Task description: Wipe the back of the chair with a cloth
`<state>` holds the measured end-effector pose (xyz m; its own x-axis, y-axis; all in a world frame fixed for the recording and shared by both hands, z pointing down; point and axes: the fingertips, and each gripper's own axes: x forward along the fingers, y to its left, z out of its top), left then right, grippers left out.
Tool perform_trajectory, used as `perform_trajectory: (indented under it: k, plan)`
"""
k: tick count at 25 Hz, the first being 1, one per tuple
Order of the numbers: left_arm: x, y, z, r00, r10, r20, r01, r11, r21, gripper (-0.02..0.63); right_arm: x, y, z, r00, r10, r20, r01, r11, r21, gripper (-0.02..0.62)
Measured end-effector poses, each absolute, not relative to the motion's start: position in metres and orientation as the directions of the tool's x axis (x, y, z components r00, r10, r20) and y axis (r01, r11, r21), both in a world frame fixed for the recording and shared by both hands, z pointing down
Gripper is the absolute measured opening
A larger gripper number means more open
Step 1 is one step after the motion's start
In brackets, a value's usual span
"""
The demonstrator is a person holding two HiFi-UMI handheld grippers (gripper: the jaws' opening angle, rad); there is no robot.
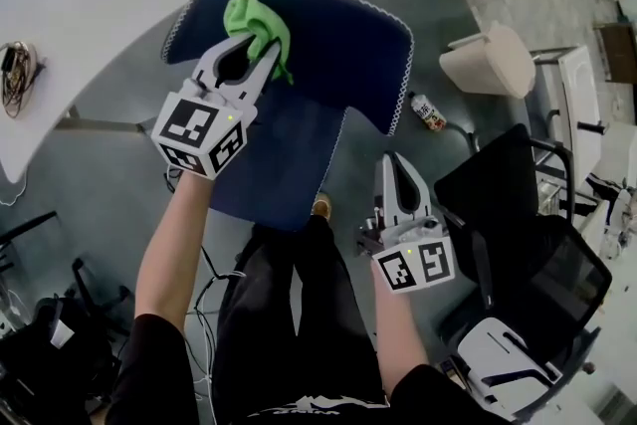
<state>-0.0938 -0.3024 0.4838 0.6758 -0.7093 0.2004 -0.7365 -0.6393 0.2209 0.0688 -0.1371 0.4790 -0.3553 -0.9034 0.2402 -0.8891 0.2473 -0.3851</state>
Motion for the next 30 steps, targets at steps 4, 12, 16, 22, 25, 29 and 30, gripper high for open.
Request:
perform_trajectory:
  k: [4, 12, 16, 22, 25, 29, 30]
  plan:
    - [-0.052, -0.288, 0.486, 0.722, -0.669, 0.174, -0.688, -0.672, 0.272, 0.068, 0.077, -0.129, 0.480, -0.344, -0.906, 0.245, -0.891, 0.233, -0.389, -0.005]
    - [0.040, -0.238, 0.492, 0.839, -0.517, 0.167, -0.542, -0.776, 0.321, 0.067, 0.093, -0.113, 0.483, -0.330, -0.911, 0.246, -0.892, 0.216, -0.397, -0.005]
    - [0.062, -0.221, 0.480, 0.875, -0.470, 0.115, -0.474, -0.785, 0.399, 0.068, 0.097, -0.109, 0.486, -0.328, -0.912, 0.248, -0.890, 0.210, -0.404, -0.005]
    - [0.026, -0.218, 0.481, 0.830, -0.550, 0.093, -0.538, -0.746, 0.391, 0.067, 0.098, -0.109, 0.491, -0.328, -0.912, 0.245, -0.883, 0.204, -0.423, -0.005]
    - [-0.011, -0.225, 0.493, 0.780, -0.615, 0.115, -0.609, -0.706, 0.362, 0.067, 0.094, -0.109, 0.495, -0.341, -0.906, 0.249, -0.878, 0.213, -0.428, -0.005]
    - [-0.068, -0.235, 0.499, 0.694, -0.707, 0.139, -0.709, -0.635, 0.307, 0.069, 0.093, -0.108, 0.495, -0.350, -0.901, 0.254, -0.878, 0.222, -0.425, -0.005]
    - [-0.082, -0.237, 0.500, 0.670, -0.727, 0.148, -0.732, -0.614, 0.296, 0.067, 0.094, -0.109, 0.496, -0.352, -0.901, 0.254, -0.877, 0.222, -0.426, -0.005]
